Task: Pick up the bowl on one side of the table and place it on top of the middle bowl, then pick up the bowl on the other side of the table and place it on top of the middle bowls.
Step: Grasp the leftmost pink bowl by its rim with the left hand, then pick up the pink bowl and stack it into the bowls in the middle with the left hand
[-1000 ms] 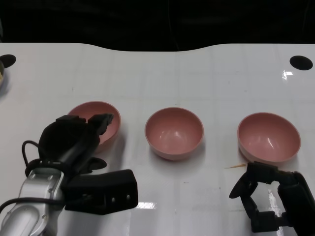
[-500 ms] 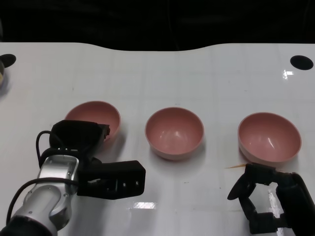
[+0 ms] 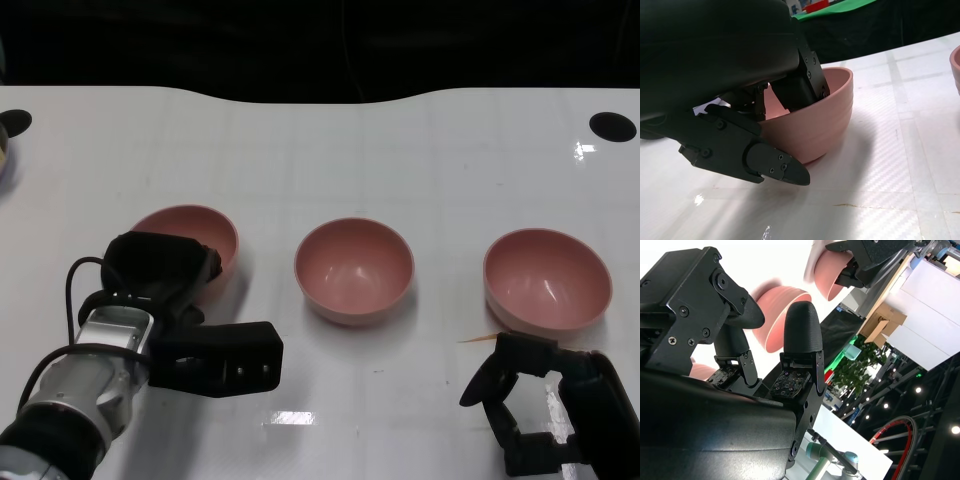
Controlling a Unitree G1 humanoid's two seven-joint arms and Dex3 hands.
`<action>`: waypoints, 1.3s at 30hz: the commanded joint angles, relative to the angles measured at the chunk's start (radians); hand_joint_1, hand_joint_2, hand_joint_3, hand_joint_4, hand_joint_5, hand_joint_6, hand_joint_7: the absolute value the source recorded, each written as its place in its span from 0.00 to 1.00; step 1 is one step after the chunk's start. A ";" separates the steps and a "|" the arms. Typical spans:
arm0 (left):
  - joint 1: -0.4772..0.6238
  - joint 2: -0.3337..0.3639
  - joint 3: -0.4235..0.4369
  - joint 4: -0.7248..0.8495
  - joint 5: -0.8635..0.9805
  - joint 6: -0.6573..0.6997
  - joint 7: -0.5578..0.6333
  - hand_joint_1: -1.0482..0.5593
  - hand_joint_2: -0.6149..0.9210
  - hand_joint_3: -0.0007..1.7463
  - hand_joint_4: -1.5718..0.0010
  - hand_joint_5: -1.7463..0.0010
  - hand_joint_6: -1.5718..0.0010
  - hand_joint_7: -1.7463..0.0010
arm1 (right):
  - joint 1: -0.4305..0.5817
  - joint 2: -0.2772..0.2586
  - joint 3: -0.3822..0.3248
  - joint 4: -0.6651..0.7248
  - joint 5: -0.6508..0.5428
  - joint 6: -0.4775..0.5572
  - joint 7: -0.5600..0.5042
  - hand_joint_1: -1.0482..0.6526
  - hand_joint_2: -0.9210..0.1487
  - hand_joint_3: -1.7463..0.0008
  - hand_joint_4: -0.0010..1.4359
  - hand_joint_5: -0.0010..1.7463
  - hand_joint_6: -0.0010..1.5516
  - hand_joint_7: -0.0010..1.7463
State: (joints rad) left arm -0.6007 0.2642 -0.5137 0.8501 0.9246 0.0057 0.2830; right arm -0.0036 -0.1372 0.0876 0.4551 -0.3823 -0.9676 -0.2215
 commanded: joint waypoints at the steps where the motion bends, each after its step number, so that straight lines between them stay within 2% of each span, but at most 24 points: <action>1: -0.017 0.018 -0.006 0.028 -0.011 -0.029 0.081 0.48 0.99 0.04 0.49 0.00 0.20 0.93 | 0.004 -0.004 -0.007 -0.006 0.013 0.004 -0.004 0.66 0.68 0.17 0.59 0.89 0.55 0.71; 2: -0.016 0.022 -0.008 0.022 -0.007 -0.038 0.106 0.48 0.99 0.04 0.48 0.00 0.19 0.92 | 0.003 -0.004 -0.007 -0.006 0.013 0.005 -0.003 0.66 0.68 0.17 0.59 0.89 0.55 0.71; 3: -0.015 0.026 -0.010 0.018 -0.005 -0.044 0.124 0.49 0.99 0.02 0.48 0.00 0.24 0.82 | 0.002 -0.004 -0.007 -0.006 0.012 0.006 -0.003 0.67 0.68 0.17 0.59 0.89 0.55 0.71; 4: -0.015 0.028 -0.011 0.016 -0.003 -0.049 0.136 0.49 1.00 0.01 0.48 0.00 0.36 0.60 | 0.002 -0.004 -0.007 -0.006 0.012 0.007 -0.003 0.67 0.68 0.17 0.59 0.90 0.55 0.71; 6: -0.015 0.030 -0.015 0.015 -0.002 -0.052 0.152 0.49 1.00 0.00 0.48 0.00 0.46 0.41 | 0.002 -0.004 -0.007 -0.006 0.011 0.008 -0.003 0.67 0.67 0.17 0.59 0.90 0.55 0.71; 8: -0.016 0.030 -0.017 0.017 -0.002 -0.053 0.159 0.50 1.00 0.00 0.48 0.00 0.49 0.35 | 0.002 -0.004 -0.007 -0.007 0.011 0.008 -0.003 0.67 0.67 0.17 0.59 0.89 0.55 0.71; 9: -0.013 0.041 -0.014 -0.016 -0.001 -0.068 0.174 0.50 1.00 0.00 0.48 0.00 0.50 0.34 | 0.000 -0.004 -0.006 -0.005 0.011 0.007 -0.003 0.67 0.67 0.17 0.59 0.89 0.55 0.71; 12: -0.008 0.063 -0.009 -0.085 0.002 -0.094 0.194 0.50 1.00 0.02 0.48 0.00 0.45 0.45 | -0.005 -0.002 -0.005 -0.001 0.009 0.007 -0.005 0.68 0.68 0.17 0.59 0.89 0.56 0.71; 14: -0.007 0.070 -0.009 -0.108 0.002 -0.103 0.199 0.50 1.00 0.02 0.47 0.00 0.43 0.47 | -0.007 0.000 -0.004 -0.001 0.007 0.007 -0.006 0.68 0.68 0.17 0.59 0.89 0.56 0.71; 15: -0.008 0.074 -0.008 -0.120 0.002 -0.115 0.209 0.50 1.00 0.04 0.47 0.00 0.42 0.46 | -0.008 0.001 -0.003 -0.001 0.007 0.008 -0.006 0.68 0.68 0.17 0.59 0.89 0.56 0.71; 16: -0.008 0.077 -0.007 -0.128 0.001 -0.124 0.215 0.50 1.00 0.08 0.46 0.00 0.44 0.39 | -0.008 0.002 -0.003 -0.001 0.007 0.010 -0.005 0.68 0.68 0.17 0.59 0.89 0.56 0.71; 18: -0.007 0.081 -0.006 -0.157 0.003 -0.128 0.207 0.49 0.99 0.11 0.46 0.00 0.45 0.34 | -0.009 0.006 -0.002 -0.002 0.004 0.013 -0.007 0.68 0.68 0.17 0.59 0.89 0.56 0.71; 25: 0.002 0.084 -0.003 -0.203 0.003 -0.128 0.191 0.49 0.97 0.14 0.46 0.00 0.45 0.38 | -0.012 0.009 -0.004 -0.002 -0.004 0.015 -0.011 0.68 0.69 0.16 0.59 0.89 0.56 0.71; 26: -0.001 0.082 -0.006 -0.224 0.007 -0.133 0.188 0.49 0.95 0.14 0.46 0.00 0.39 0.48 | -0.014 0.010 -0.004 -0.001 -0.006 0.013 -0.014 0.68 0.69 0.16 0.59 0.89 0.56 0.71; 28: -0.004 0.079 -0.011 -0.254 0.010 -0.141 0.182 0.51 0.90 0.19 0.45 0.00 0.39 0.44 | -0.016 0.011 -0.004 0.001 -0.010 0.011 -0.017 0.68 0.68 0.16 0.59 0.89 0.56 0.71; 30: -0.002 0.075 -0.011 -0.280 0.013 -0.138 0.174 0.51 0.84 0.29 0.45 0.00 0.41 0.36 | -0.013 0.011 -0.003 -0.002 -0.004 0.011 -0.013 0.68 0.68 0.17 0.60 0.89 0.56 0.71; 32: 0.001 0.071 -0.010 -0.303 0.012 -0.138 0.164 0.52 0.78 0.40 0.45 0.00 0.47 0.22 | -0.012 0.010 -0.004 -0.004 -0.006 0.012 -0.015 0.68 0.68 0.17 0.60 0.88 0.56 0.71; 33: 0.002 0.069 -0.008 -0.312 0.010 -0.141 0.161 0.52 0.77 0.43 0.45 0.00 0.48 0.18 | -0.011 0.010 -0.005 -0.005 -0.006 0.012 -0.015 0.68 0.68 0.17 0.60 0.88 0.56 0.71; 35: 0.002 0.063 -0.007 -0.326 -0.001 -0.158 0.156 0.53 0.73 0.49 0.44 0.00 0.47 0.22 | -0.010 0.009 -0.005 -0.007 -0.005 0.012 -0.013 0.69 0.68 0.17 0.60 0.88 0.56 0.70; 39: 0.003 0.049 -0.006 -0.336 -0.019 -0.201 0.150 0.53 0.71 0.52 0.44 0.00 0.46 0.22 | -0.007 0.006 -0.005 -0.008 0.000 0.014 -0.008 0.68 0.68 0.18 0.60 0.88 0.56 0.70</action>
State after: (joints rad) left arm -0.6028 0.3075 -0.5232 0.5303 0.9199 -0.1829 0.4433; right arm -0.0173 -0.1194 0.0881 0.4549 -0.3909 -0.9538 -0.2255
